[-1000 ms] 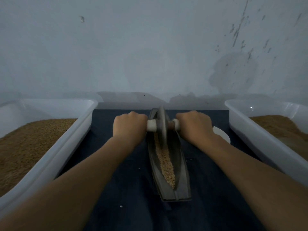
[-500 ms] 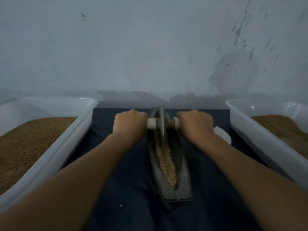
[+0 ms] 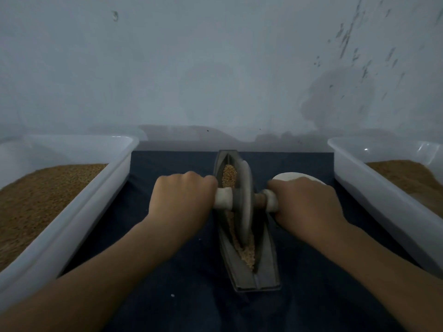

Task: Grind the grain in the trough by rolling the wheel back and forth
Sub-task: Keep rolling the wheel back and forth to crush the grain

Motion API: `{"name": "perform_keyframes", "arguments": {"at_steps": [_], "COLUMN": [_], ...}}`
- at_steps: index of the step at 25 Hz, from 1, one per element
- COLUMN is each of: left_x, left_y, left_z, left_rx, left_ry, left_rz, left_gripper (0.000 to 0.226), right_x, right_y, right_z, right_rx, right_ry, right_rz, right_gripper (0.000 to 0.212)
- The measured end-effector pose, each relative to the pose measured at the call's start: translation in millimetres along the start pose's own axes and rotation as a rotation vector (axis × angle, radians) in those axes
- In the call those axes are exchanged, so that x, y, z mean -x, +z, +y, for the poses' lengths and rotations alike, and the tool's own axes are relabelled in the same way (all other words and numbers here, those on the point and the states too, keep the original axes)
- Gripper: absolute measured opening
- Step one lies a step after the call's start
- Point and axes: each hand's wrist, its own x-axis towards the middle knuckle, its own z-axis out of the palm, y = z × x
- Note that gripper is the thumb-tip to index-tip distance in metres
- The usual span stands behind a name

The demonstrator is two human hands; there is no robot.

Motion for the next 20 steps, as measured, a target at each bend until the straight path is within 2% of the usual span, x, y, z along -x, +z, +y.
{"name": "perform_keyframes", "arguments": {"at_steps": [5,7,9,12,14,16,20], "left_x": [-65.2,-65.3,-41.5,9.2,19.8,10.4,-39.0], "left_y": [24.2,17.6,10.6,-1.7,-4.0,2.7,34.9], "left_z": [-5.5,-4.5,-3.1,-4.1,-5.5,-3.6,-5.3], "left_rx": [0.007,-0.013,0.009,0.061,0.079,0.058,0.038], "left_ry": [-0.094,-0.062,-0.017,0.043,0.051,0.012,-0.128], "left_rz": [-0.063,-0.062,-0.024,0.084,0.124,0.068,-0.009], "left_gripper": [0.006,0.010,0.025,0.053,0.063,0.060,0.024], "right_x": [-73.5,-65.6,-34.5,4.0,10.8,1.2,-62.5], "right_y": [11.5,10.7,8.5,-6.4,-13.1,-6.4,3.6], "right_z": [-6.0,-4.8,-1.7,-2.2,-0.1,0.3,-8.5], "right_rx": [-0.099,-0.151,-0.130,-0.022,0.022,0.026,0.011], "right_ry": [0.127,0.134,0.082,-0.048,-0.072,-0.065,0.016], "right_rz": [-0.120,-0.150,-0.125,0.042,0.084,0.030,0.002], "right_gripper": [0.014,0.012,0.021,0.044,0.050,0.045,0.024]}}
